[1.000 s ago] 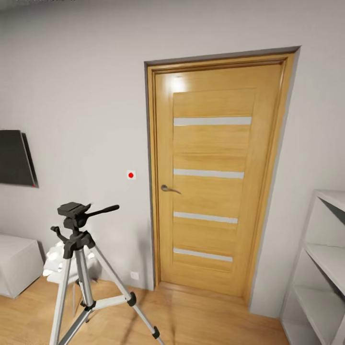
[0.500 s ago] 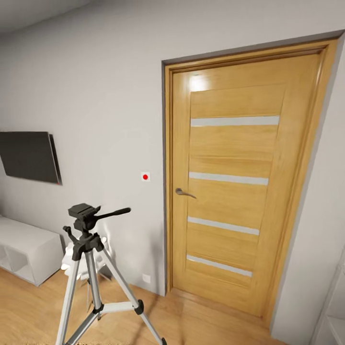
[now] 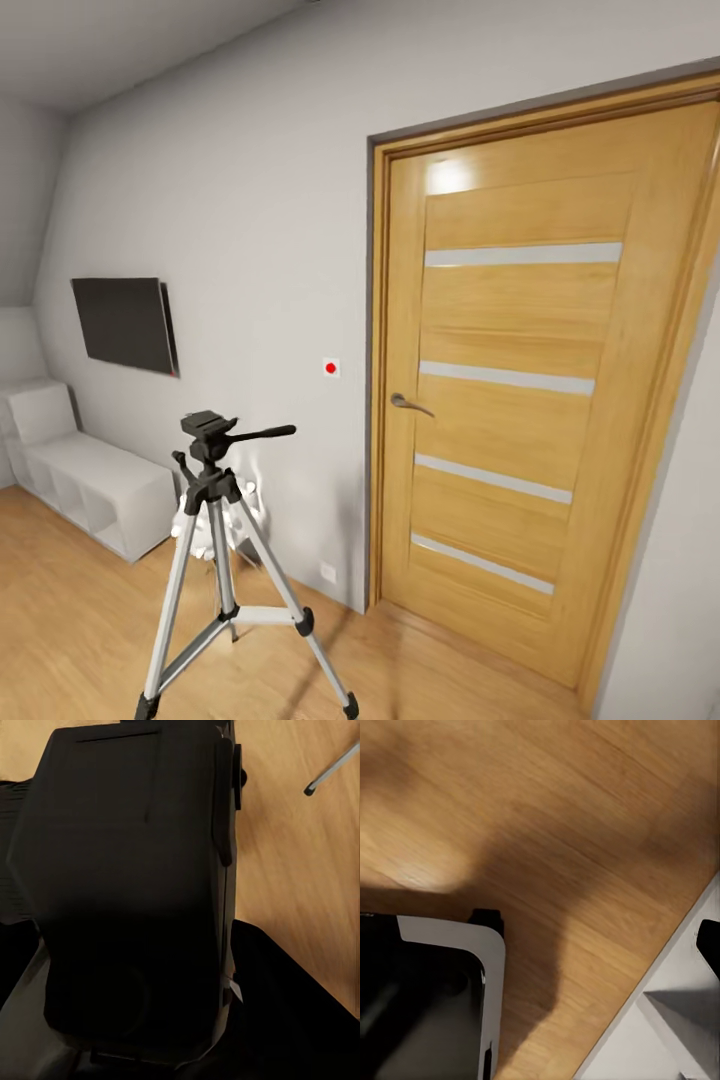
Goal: Attach the digital camera to the camera tripod in the bedroom.
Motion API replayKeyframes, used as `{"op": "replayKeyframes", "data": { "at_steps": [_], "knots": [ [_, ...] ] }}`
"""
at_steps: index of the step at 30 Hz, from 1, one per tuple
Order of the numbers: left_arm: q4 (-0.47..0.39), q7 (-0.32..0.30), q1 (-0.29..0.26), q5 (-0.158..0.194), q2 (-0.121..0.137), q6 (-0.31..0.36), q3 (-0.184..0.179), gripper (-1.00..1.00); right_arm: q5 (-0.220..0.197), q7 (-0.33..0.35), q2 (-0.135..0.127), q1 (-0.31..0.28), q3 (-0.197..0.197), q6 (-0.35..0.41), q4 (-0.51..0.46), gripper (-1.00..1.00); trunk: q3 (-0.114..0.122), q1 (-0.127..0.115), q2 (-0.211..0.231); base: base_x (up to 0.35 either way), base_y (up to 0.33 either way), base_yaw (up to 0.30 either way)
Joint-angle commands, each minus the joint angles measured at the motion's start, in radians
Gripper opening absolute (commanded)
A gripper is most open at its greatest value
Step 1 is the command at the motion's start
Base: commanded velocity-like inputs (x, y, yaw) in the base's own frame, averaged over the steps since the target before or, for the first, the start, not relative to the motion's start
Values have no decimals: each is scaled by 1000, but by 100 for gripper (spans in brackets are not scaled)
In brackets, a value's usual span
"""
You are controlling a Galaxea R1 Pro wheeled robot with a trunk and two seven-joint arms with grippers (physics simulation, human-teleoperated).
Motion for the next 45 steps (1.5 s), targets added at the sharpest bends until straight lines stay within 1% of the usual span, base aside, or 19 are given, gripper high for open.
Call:
{"op": "replayKeyframes", "data": {
  "at_steps": [1, 9, 11, 19, 29, 35, 45],
  "knots": [
    [1, -2, -1, 9, 0, 2, -8, -100, 9, 3, -1, 0, -8, 2, 1, 100, 0, 0, -1, -96, -271, 269],
    [1, -2, -1, 11, 2, 2, -8, -100, 9, 4, -1, 0, -8, 2, 1, 100, 4, 0, -1, -66, -276, 269],
    [2, -2, -1, 16, 4, 2, -8, -100, 9, 3, -1, 0, -8, 2, 1, 100, 6, 0, -1, -12, -239, 269],
    [2, -2, -1, 18, 5, 2, -8, -100, 9, 4, 0, 0, -8, 2, 2, 100, 9, 0, -1, -2, -71, 219],
    [2, -3, -1, 18, 7, 2, -8, -100, 11, 3, -3, -1, -7, -2, 1, 100, 9, 0, -1, 38, -6, 29],
    [2, -2, -1, 18, 7, 2, -8, -100, 12, 3, -4, 0, -6, -13, 1, 100, 9, 0, -1, 241, -58, 2],
    [2, -2, -1, 18, 7, 2, -8, -100, 12, 5, -2, 0, -5, -11, 1, 100, 9, 0, -1, 275, -162, 0]
  ]
}}
